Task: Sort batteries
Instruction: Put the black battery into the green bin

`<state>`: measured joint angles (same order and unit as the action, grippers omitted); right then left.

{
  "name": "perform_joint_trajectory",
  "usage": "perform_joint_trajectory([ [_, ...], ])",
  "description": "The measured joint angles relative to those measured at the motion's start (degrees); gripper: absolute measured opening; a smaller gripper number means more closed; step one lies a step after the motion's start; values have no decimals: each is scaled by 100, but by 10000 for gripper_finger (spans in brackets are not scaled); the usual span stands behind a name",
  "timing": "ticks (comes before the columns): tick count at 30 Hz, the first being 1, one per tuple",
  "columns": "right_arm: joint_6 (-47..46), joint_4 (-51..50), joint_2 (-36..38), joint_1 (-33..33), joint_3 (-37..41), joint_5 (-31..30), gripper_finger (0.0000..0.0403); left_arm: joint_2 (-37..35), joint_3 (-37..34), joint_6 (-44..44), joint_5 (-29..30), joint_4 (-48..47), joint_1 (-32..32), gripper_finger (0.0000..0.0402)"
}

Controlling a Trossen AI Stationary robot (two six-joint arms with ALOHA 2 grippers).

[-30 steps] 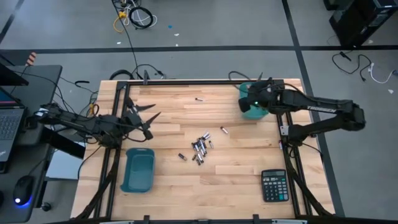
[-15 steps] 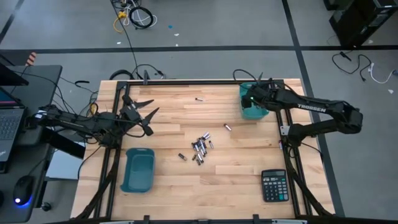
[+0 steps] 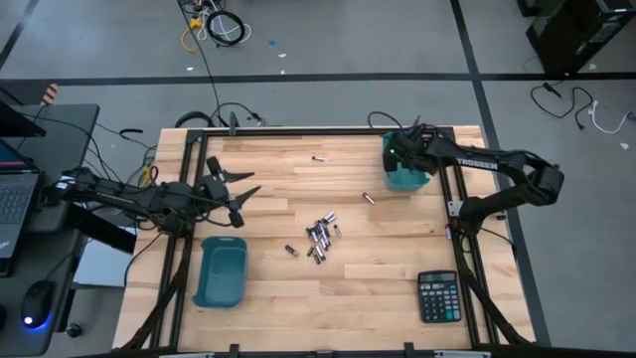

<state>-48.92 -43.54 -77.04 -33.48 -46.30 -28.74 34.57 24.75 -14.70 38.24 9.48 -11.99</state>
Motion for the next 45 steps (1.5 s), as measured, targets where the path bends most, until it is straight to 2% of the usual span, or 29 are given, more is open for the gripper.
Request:
perform_joint_trajectory([
  [12,499,783,-317,-262,0,371,30,0,0,-215,22,-110,0,182],
  [21,700,795,-351,-306,0,401,31,2,-2,-272,26,345,0,182],
  [45,820,922,-349,-307,0,368,33,5,-2,-271,26,396,0,182],
])
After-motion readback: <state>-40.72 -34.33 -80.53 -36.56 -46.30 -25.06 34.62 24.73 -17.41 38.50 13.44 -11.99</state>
